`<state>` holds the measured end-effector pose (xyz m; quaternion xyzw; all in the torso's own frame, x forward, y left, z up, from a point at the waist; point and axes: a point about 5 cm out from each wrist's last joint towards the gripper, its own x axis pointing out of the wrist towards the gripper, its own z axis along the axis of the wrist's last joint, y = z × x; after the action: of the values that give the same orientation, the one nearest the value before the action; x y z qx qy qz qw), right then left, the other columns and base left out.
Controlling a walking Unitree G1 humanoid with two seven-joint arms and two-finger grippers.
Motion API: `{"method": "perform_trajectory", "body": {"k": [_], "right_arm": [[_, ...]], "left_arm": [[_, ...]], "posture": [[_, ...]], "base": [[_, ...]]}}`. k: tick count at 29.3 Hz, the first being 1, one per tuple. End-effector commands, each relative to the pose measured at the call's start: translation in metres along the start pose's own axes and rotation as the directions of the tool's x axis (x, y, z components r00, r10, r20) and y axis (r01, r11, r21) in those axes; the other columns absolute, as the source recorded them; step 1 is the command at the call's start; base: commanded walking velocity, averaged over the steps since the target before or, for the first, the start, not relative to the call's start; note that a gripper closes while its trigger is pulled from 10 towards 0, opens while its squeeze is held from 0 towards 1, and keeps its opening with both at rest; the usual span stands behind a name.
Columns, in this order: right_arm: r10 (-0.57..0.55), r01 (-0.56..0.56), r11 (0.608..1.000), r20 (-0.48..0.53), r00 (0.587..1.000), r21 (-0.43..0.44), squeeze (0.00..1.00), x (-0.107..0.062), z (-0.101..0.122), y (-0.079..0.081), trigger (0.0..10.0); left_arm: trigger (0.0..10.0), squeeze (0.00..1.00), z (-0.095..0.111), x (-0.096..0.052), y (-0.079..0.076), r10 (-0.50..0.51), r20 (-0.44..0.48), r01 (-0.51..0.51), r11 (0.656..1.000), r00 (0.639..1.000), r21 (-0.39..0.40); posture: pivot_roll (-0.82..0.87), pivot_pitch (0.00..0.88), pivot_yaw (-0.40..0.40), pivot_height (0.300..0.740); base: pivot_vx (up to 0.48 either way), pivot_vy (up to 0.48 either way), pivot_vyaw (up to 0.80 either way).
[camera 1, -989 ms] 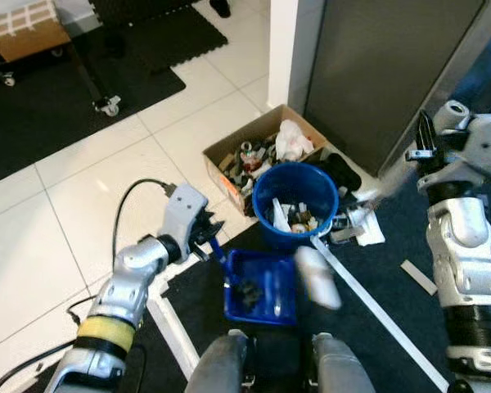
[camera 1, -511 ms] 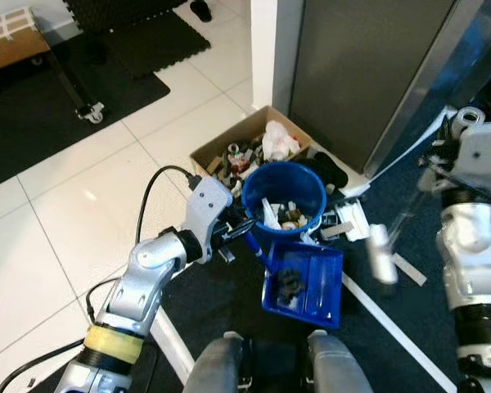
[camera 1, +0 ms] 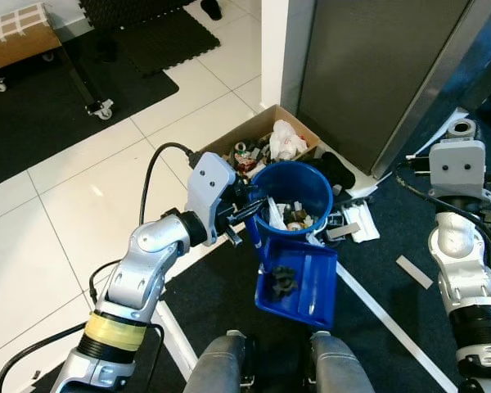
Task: Sweep floor
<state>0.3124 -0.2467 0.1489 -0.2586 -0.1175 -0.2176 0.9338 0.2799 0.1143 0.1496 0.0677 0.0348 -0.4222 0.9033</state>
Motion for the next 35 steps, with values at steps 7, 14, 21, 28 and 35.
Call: {"method": "perform_trajectory", "body": {"k": [7,14,21,28,35], "right_arm": [[0.041,-0.041,0.999,0.018,0.999,-0.013,0.0,-0.003,-0.002,0.009,10.0],[0.033,-0.032,0.999,0.023,0.999,-0.022,0.0,-0.002,-0.003,0.009,10.0],[0.032,-0.03,0.998,0.042,0.999,-0.063,0.0,-0.002,-0.005,0.011,10.0],[0.031,-0.027,0.996,0.045,0.998,-0.087,0.0,-0.002,-0.008,0.011,10.0],[0.037,-0.032,0.995,0.047,0.998,-0.097,0.0,-0.003,-0.01,0.013,10.0]], "left_arm": [[10.0,0.0,0.02,0.006,-0.026,-0.09,0.096,0.096,0.994,0.991,-0.061],[10.0,0.0,0.032,0.006,-0.031,-0.097,0.129,0.102,0.994,0.987,-0.038],[10.0,0.0,0.069,0.006,-0.03,-0.131,0.215,0.126,0.991,0.968,0.038],[10.0,0.0,0.108,0.002,-0.018,-0.132,0.301,0.092,0.985,0.944,0.145],[10.0,0.0,0.13,0.0,-0.012,-0.128,0.353,0.065,0.98,0.927,0.186]], "posture": [[-0.04,0.139,0.018,0.74],[-0.04,0.14,0.016,0.74],[-0.03,0.135,0.016,0.74],[-0.03,0.129,0.016,0.74],[-0.04,0.122,0.016,0.74]], "base": [[0.0,0.0,0.0],[0.0,0.0,0.0],[0.0,0.0,0.0],[0.0,0.0,0.0],[0.0,0.0,0.0]]}}
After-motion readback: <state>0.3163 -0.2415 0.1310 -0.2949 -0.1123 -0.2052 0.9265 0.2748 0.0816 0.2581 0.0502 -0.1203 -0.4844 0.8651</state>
